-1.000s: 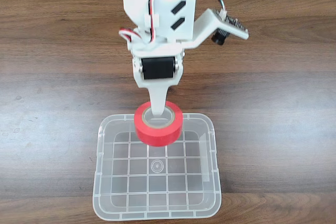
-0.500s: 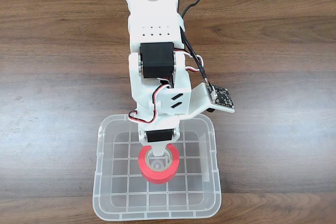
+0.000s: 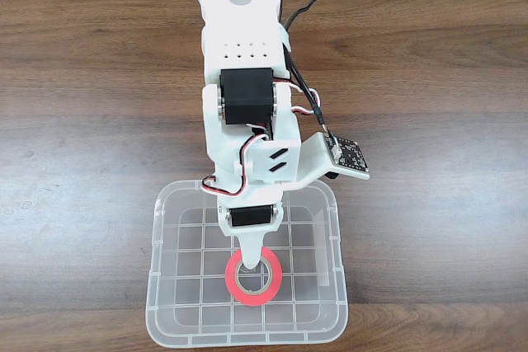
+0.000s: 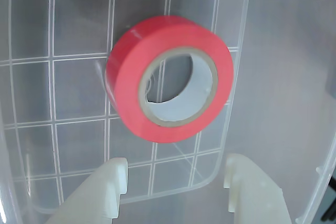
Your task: Grab the tape and place it in the box.
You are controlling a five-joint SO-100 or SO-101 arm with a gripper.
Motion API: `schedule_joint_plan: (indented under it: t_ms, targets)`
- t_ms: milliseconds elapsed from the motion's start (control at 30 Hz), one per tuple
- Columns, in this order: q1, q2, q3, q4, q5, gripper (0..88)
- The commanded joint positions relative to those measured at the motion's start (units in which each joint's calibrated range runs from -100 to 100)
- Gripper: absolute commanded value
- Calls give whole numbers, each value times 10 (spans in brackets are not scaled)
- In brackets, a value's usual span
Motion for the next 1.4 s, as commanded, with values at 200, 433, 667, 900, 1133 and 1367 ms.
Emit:
schedule_joint_plan:
  t_ms: [200, 433, 667, 900, 1133, 1367]
  targets:
    - [4, -30, -51, 4, -2, 192]
    - [5, -43, -69, 46, -3, 141]
    - [3, -116, -87, 115, -10, 12]
    - [-3, -227, -84, 225, -11, 13]
    - [4, -378, 23, 231, -6, 12]
    - [-2, -594, 307, 231, -6, 12]
